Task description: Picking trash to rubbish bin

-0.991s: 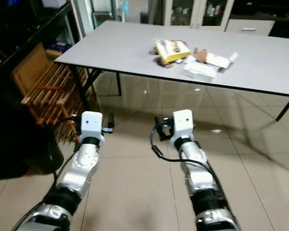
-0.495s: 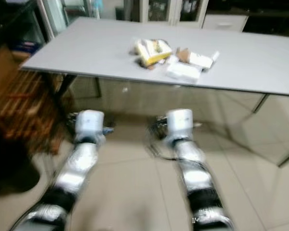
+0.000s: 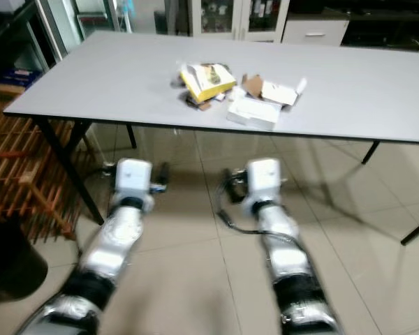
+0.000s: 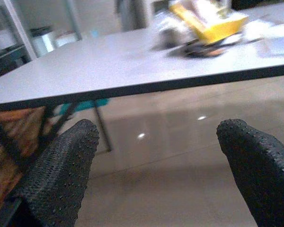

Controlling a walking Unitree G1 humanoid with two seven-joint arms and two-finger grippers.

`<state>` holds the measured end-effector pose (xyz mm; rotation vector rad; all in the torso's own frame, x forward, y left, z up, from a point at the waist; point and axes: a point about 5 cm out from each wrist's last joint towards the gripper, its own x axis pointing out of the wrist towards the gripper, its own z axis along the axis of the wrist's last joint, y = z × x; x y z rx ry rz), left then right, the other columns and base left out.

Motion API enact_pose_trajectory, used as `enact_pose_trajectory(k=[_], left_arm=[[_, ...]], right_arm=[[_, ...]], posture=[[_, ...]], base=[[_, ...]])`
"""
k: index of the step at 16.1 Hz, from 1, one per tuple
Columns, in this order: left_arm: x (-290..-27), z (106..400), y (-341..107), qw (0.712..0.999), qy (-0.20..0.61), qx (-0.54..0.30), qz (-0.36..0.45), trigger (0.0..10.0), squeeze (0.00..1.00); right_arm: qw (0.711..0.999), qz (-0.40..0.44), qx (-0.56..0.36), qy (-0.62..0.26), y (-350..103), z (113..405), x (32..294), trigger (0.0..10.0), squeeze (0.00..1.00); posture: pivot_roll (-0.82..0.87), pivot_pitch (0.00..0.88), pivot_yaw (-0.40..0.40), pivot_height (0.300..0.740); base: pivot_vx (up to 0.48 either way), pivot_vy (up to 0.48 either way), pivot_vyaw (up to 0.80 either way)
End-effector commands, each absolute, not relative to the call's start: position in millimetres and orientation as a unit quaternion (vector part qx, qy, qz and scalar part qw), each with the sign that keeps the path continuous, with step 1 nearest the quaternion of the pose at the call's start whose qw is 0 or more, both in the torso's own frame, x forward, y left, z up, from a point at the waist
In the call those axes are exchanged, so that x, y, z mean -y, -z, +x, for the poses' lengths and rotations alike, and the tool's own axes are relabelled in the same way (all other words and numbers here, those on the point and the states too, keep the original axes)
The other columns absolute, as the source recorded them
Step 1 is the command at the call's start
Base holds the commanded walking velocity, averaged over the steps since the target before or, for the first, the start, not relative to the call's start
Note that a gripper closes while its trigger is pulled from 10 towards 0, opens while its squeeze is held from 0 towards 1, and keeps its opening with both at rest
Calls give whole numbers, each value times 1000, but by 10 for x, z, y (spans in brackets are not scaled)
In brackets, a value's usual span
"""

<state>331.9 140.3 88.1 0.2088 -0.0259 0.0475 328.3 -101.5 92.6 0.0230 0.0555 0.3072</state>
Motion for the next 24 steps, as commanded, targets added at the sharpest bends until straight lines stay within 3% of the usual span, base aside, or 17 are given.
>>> enact_pose_trajectory(k=[1,24], left_arm=[[-1285,3333,-933,995,-9,23,96,10000,0],[-1341,3433,-1096,994,-18,46,99,10000,0]], right_arm=[[991,7,-23,-135,-946,3304,1144,10000,0],[992,12,-13,-129,-975,3351,1115,10000,0]], posture=[[24,29,3,740],[19,15,27,740]], base=[[349,0,0],[350,0,0]])
